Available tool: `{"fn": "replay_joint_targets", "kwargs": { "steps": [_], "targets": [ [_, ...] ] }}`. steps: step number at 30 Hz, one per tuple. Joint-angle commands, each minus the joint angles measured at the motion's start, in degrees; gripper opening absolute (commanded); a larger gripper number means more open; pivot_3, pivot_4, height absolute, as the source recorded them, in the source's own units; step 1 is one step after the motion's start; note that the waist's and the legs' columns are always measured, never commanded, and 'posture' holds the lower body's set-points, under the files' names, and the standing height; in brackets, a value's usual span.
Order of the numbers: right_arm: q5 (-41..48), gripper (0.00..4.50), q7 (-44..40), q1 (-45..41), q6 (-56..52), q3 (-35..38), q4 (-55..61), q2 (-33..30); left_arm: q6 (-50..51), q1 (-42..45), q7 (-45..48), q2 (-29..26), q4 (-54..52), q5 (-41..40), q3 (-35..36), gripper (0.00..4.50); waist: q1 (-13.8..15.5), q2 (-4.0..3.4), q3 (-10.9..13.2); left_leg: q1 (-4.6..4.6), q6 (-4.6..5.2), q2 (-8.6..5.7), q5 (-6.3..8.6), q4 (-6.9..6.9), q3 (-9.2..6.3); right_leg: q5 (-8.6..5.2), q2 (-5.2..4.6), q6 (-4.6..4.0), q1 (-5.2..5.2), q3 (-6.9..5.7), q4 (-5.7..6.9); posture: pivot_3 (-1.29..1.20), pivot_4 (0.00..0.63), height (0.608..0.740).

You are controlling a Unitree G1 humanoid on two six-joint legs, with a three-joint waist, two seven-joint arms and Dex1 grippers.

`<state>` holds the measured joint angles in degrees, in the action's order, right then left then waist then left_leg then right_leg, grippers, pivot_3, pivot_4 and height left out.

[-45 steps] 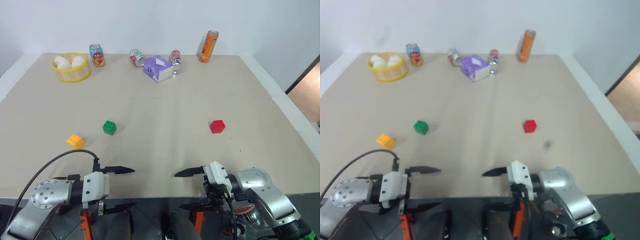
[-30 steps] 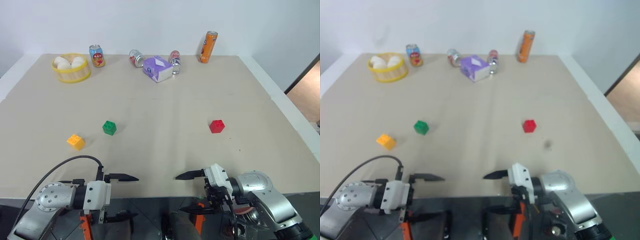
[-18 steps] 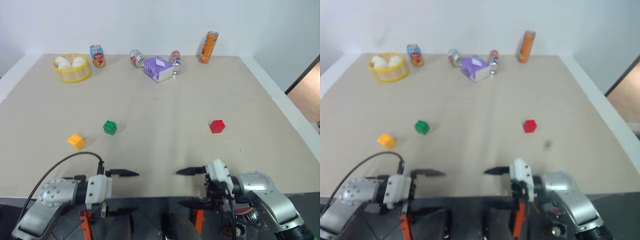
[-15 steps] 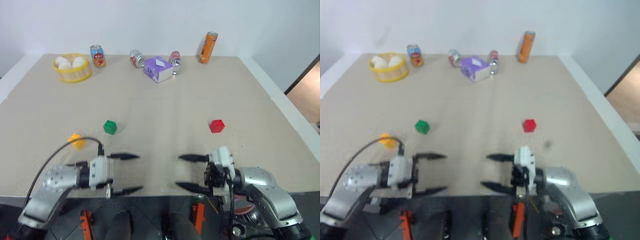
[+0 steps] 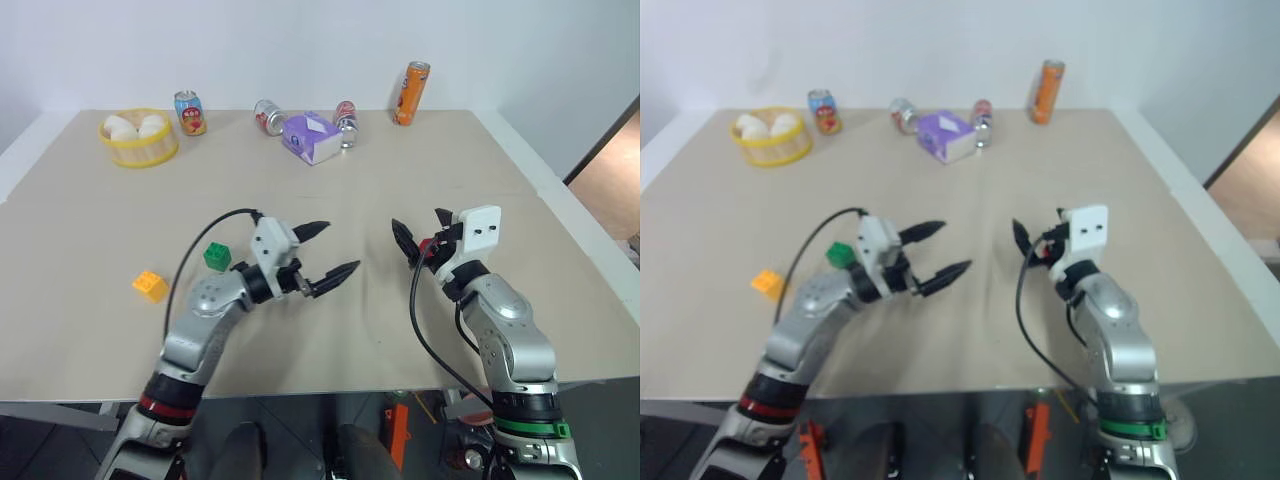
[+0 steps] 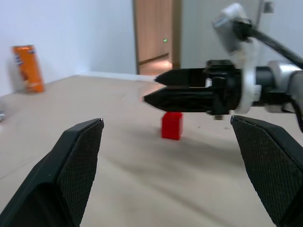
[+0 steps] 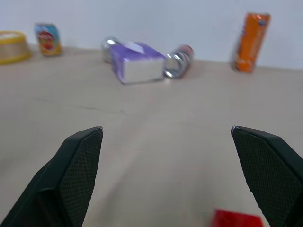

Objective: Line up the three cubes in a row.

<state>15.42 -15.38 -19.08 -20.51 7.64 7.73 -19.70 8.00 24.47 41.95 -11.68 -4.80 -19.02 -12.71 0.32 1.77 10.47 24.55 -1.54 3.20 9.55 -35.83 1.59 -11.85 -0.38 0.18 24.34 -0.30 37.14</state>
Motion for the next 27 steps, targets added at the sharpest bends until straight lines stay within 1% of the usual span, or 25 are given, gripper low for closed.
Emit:
{"fn": "replay_joint_targets", "kwargs": {
  "steps": [1,5,8,15,20,23,25,26,27],
  "targets": [
    [-0.9,4.50,1.7,-2.1,-1.0,2.3,-2.2,-1.2,-3.4,1.4,2.2,1.0,2.3,2.1,-2.1,4.45,0.0,-0.01,0.0,-0.01,0.00,0.02,0.00,0.00,0.00,0.01,0.03,-0.01,0.00,0.03,0.00,0.00,0.150,0.740],
    [-1.6,4.50,1.8,-3.1,-0.7,3.3,-6.2,-2.3,-5.2,2.2,3.1,2.5,5.3,3.2,-2.9,4.45,0.0,-0.02,0.0,-0.03,0.06,0.03,-0.04,-0.01,0.01,0.04,0.11,-0.03,0.01,0.12,0.05,0.00,0.150,0.740],
    [-1.9,4.50,2.0,-3.8,-0.2,3.9,-8.6,-2.5,-6.8,2.8,1.5,4.1,6.6,4.5,-2.6,4.45,0.0,-0.02,0.0,-0.03,0.09,0.02,-0.05,-0.02,0.03,0.07,0.12,0.01,0.01,0.18,0.05,0.00,0.150,0.740],
    [-0.9,4.50,0.8,-4.3,-0.6,3.8,-12.5,-1.9,-6.1,4.1,-0.3,6.8,7.0,5.1,-2.2,4.45,0.0,-0.03,0.0,-0.03,0.09,0.01,-0.05,-0.03,0.06,0.10,0.12,0.06,0.01,0.24,0.05,0.00,0.150,0.740],
    [-1.8,4.50,0.9,-5.1,0.3,3.3,-16.4,-1.3,-5.7,4.6,-0.8,7.3,7.1,5.1,-1.9,4.45,0.0,-0.04,0.0,-0.03,0.10,0.01,-0.05,-0.03,0.05,0.10,0.13,0.07,0.01,0.24,0.05,0.00,0.150,0.740],
    [-2.0,3.68,0.7,-5.7,0.8,3.3,-18.2,-1.1,-5.5,4.6,-0.7,7.1,6.9,4.8,-1.7,4.50,0.0,-0.04,0.0,-0.02,0.10,0.00,-0.05,-0.03,0.06,0.10,0.13,0.07,0.01,0.28,0.05,0.00,0.150,0.740],
    [-1.9,2.97,0.5,-5.9,1.0,3.4,-18.9,-1.1,-5.4,4.5,-0.8,7.0,6.7,4.7,-1.6,4.50,0.0,-0.04,0.0,-0.02,0.10,-0.01,-0.05,-0.03,0.08,0.11,0.13,0.08,0.01,0.30,0.04,0.00,0.150,0.740],
    [-1.8,2.73,0.4,-6.0,1.0,3.5,-19.1,-1.1,-5.3,4.5,-0.8,7.0,6.7,4.7,-1.5,4.50,0.0,-0.04,0.0,-0.02,0.10,-0.01,-0.05,-0.03,0.08,0.11,0.13,0.08,0.01,0.30,0.05,0.00,0.150,0.740],
    [-1.9,2.32,0.3,-6.0,1.1,3.6,-19.3,-1.1,-5.3,4.5,-0.9,7.0,6.6,4.6,-1.4,4.50,0.0,-0.05,0.0,-0.03,0.10,0.00,-0.05,-0.03,0.08,0.11,0.14,0.08,0.01,0.30,0.05,0.00,0.150,0.740]
  ]
}}
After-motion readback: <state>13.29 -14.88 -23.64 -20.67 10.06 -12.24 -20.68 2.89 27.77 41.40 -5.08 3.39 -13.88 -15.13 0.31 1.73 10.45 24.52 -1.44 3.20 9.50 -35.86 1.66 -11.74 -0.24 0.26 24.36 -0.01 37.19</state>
